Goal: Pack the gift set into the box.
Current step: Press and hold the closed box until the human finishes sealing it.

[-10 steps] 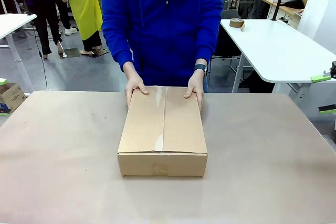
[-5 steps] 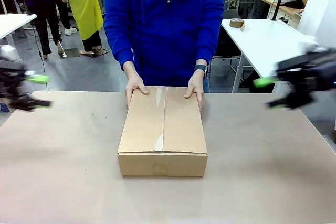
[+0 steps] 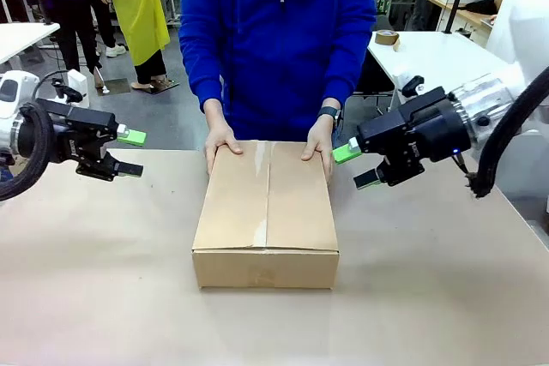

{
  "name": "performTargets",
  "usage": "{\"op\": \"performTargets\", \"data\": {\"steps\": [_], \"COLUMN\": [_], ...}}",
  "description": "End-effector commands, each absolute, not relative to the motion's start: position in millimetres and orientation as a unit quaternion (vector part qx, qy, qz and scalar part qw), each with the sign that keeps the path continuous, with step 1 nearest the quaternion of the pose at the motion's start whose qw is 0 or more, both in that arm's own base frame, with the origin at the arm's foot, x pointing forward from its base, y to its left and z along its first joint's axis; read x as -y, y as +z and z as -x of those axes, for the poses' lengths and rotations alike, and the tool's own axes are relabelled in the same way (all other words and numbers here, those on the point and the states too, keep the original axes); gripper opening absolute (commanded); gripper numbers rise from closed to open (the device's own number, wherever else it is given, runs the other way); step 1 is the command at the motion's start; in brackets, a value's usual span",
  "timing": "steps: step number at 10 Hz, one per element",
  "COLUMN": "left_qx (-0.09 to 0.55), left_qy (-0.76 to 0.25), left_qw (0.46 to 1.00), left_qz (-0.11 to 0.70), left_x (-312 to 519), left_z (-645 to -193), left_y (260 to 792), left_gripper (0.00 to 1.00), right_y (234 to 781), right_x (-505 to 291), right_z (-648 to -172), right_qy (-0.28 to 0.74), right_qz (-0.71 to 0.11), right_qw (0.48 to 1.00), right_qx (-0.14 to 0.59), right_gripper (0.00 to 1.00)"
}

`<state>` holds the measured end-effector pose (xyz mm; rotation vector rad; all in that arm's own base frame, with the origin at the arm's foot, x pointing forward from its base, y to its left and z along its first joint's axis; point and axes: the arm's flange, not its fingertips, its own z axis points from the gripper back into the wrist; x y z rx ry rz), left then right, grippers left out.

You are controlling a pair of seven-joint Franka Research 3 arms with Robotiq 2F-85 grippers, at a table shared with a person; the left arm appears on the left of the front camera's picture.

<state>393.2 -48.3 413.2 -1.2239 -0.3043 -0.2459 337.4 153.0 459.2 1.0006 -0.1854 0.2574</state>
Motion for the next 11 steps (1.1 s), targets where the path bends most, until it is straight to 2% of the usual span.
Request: {"op": "performTargets", "data": {"steps": [1, 3, 4, 5, 6, 7, 8, 9, 10, 11], "left_qx": [0.326, 0.462, 0.524, 0.501, 0.479, 0.391, 0.475, 0.444, 0.507, 0.514], "left_qy": [-0.116, -0.165, -0.194, -0.249, -0.302, -0.287, -0.231, -0.274, -0.337, -0.402], "left_qw": [0.78, 0.67, 0.636, 0.641, 0.654, 0.731, 0.663, 0.681, 0.63, 0.605], "left_qz": [0.522, 0.558, 0.532, 0.526, 0.501, 0.479, 0.531, 0.513, 0.482, 0.456], "left_x": [92.0, 121.8, 133.2, 141.8, 145.8, 141.7, 146.3, 152.2, 168.9, 180.0], "left_z": [-410.0, -419.5, -421.3, -422.5, -422.9, -430.5, -416.9, -416.6, -422.7, -425.2], "left_y": [411.5, 400.6, 391.2, 384.4, 379.5, 382.4, 402.5, 383.8, 368.4, 352.0], "left_gripper": [1.0, 1.0, 1.0, 1.0, 1.0, 1.0, 1.0, 1.0, 1.0, 1.0], "right_y": [454.6, 435.3, 409.0, 396.4, 392.7, 400.0, 418.3, 395.4, 387.5, 372.1], "right_x": [-180.8, -159.8, -142.9, -143.5, -149.1, -160.7, -137.4, -137.6, -160.0, -173.3], "right_z": [-356.4, -384.8, -402.1, -412.5, -419.0, -422.4, -403.4, -413.9, -425.3, -434.4], "right_qy": [0.352, 0.412, 0.403, 0.38, 0.352, 0.281, 0.334, 0.319, 0.376, 0.411], "right_qz": [-0.556, -0.669, -0.658, -0.644, -0.604, -0.564, -0.6, -0.592, -0.611, -0.614], "right_qw": [0.744, 0.57, 0.562, 0.584, 0.627, 0.713, 0.646, 0.662, 0.602, 0.558], "right_qx": [0.12, 0.24, 0.297, 0.317, 0.344, 0.306, 0.332, 0.331, 0.351, 0.379], "right_gripper": [1.0, 1.0, 1.0, 1.0, 1.0, 1.0, 1.0, 1.0, 1.0, 1.0]}}
